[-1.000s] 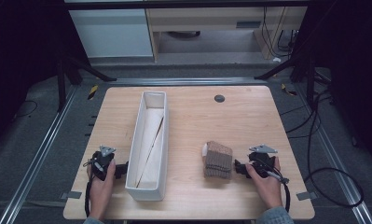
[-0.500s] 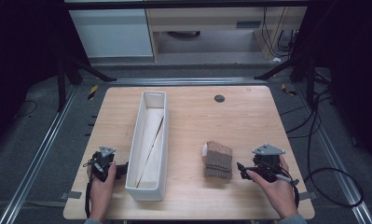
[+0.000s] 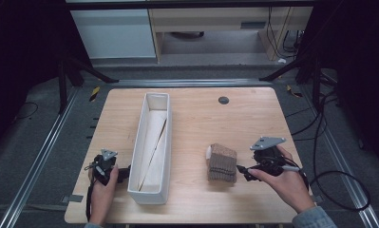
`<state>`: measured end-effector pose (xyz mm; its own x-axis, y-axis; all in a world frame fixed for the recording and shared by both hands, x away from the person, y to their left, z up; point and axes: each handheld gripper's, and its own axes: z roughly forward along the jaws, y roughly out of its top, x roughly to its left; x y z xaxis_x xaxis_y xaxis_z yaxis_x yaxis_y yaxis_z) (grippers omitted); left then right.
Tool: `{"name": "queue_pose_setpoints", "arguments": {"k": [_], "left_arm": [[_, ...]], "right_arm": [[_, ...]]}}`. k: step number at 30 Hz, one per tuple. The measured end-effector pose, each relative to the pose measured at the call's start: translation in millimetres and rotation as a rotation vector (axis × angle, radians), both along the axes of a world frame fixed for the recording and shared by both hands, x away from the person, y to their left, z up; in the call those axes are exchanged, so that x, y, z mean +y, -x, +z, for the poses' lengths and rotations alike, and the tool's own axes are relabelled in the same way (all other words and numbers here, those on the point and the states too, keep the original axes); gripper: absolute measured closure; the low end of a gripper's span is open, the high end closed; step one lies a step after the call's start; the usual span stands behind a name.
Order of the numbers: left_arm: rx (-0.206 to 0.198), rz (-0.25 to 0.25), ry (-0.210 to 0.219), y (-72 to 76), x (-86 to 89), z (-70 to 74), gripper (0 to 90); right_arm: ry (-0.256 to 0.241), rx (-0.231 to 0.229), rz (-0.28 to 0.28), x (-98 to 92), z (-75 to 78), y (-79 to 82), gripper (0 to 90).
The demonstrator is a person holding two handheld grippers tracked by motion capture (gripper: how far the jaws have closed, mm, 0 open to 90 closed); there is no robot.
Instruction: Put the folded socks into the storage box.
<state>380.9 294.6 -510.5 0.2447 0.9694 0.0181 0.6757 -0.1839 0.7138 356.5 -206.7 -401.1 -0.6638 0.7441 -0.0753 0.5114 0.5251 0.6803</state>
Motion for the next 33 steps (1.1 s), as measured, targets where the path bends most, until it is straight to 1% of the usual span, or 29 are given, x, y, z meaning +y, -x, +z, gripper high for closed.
{"name": "queue_pose_setpoints", "arguments": {"k": [1,3,4,5,7,9,12,13,15,16,19,22,25,27,30,33], "left_arm": [[0.000,-0.001,0.000,0.2,0.0,0.0,0.0],[0.000,-0.001,0.000,0.4,0.0,0.0,0.0],[0.000,-0.001,0.000,0.5,-0.1,0.0,0.0],[0.000,-0.001,0.000,0.5,-0.1,0.0,0.0],[0.000,-0.001,0.000,0.5,-0.1,0.0,0.0],[0.000,-0.001,0.000,0.5,0.0,0.0,0.0],[0.000,-0.001,0.000,0.5,0.0,0.0,0.0],[0.000,-0.001,0.000,0.5,0.0,0.0,0.0],[0.000,-0.001,0.000,0.5,0.0,0.0,0.0],[0.000,-0.002,0.000,0.5,0.0,0.0,0.0],[0.000,-0.002,0.000,0.5,0.0,0.0,0.0],[0.000,-0.002,0.000,0.5,0.0,0.0,0.0],[0.000,-0.002,0.000,0.5,0.0,0.0,0.0],[0.000,-0.002,0.000,0.5,0.0,0.0,0.0],[0.000,-0.001,0.000,0.5,-0.1,0.0,0.0],[0.000,-0.001,0.000,0.5,-0.1,0.0,0.0]], "right_arm": [[0.019,0.004,0.024,6.6,5.8,-4.0,12.0],[0.026,0.001,0.033,9.3,8.0,-5.2,12.6],[0.043,0.003,0.057,14.5,12.0,-7.6,14.3],[0.056,0.005,0.068,17.7,14.6,-9.0,15.6],[0.063,0.010,0.082,22.2,18.4,-11.9,16.9],[0.073,0.013,0.102,26.8,22.9,-14.3,20.2],[0.087,0.026,0.122,32.5,27.2,-17.2,22.0],[0.108,0.027,0.137,36.4,29.4,-19.6,22.2],[0.111,0.027,0.139,37.6,30.2,-20.1,22.6],[0.115,0.029,0.154,40.7,32.5,-21.4,22.5],[0.121,0.031,0.163,43.9,34.2,-22.0,21.9],[0.138,0.036,0.178,46.8,36.3,-21.9,21.1],[0.139,0.038,0.191,50.1,39.3,-21.4,20.8],[0.144,0.040,0.196,51.0,39.6,-21.3,20.8],[0.166,0.044,0.215,56.5,38.8,-19.9,21.7],[0.174,0.046,0.226,59.4,37.7,-19.5,23.8]]}}
